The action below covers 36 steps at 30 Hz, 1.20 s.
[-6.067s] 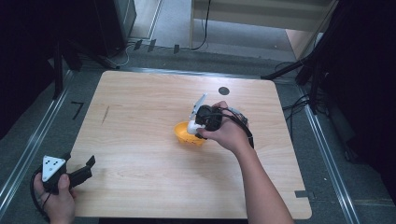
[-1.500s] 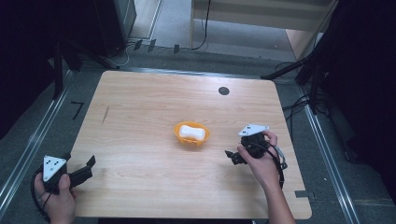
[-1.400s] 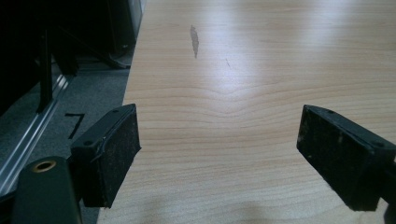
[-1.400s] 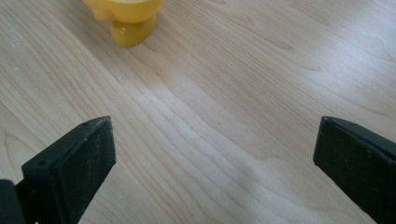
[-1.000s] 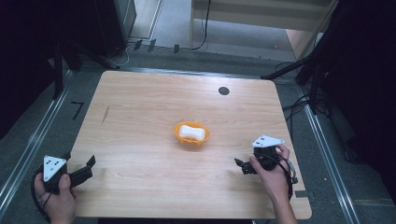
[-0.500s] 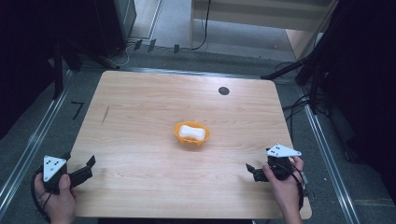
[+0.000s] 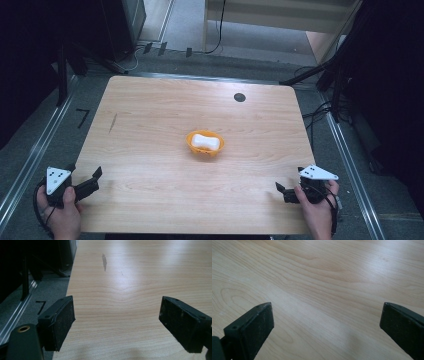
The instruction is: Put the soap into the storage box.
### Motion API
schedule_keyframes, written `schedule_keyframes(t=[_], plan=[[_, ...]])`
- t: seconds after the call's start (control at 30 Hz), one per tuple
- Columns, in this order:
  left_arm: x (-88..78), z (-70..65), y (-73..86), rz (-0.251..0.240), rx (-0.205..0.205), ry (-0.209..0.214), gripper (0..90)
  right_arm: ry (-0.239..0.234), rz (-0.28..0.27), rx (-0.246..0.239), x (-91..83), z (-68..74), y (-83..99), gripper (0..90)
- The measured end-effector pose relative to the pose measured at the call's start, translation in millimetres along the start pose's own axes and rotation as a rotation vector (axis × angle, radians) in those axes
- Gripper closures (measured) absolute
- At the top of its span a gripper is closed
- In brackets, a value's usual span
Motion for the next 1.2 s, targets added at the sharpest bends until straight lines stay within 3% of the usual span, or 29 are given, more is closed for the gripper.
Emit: schedule_keyframes(t=[0.43, 0.8, 1.0, 1.2], plan=[[-0.4, 0.2, -0.1, -0.003, -0.002, -0.001, 13.6, 0.045, -0.029, 0.034, -27.5, -19.2, 20.7, 0.0], [-0.4, 0.3, -0.1, -0.002, -0.001, -0.004, 13.6, 0.089, -0.101, 0.126, -54.8, -38.2, 38.8, 0.0], [-0.2, 0.5, 0.2, 0.002, -0.001, -0.007, 13.5, 0.085, -0.141, 0.179, -55.2, -41.0, 42.6, 0.0], [0.0, 0.3, 0.3, 0.003, 0.0, -0.006, 13.5, 0.095, -0.166, 0.189, -56.2, -43.4, 41.5, 0.0]])
Point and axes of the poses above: each handheld gripper's, and its own axes: x roughly forward along the jaws, y roughly out of its underside, z roughly to its left, the point moved 8 cm from there along x, roughly forward along the jaws, and after that the axes turned 13 degrees about -z, right-handed, at the moved point
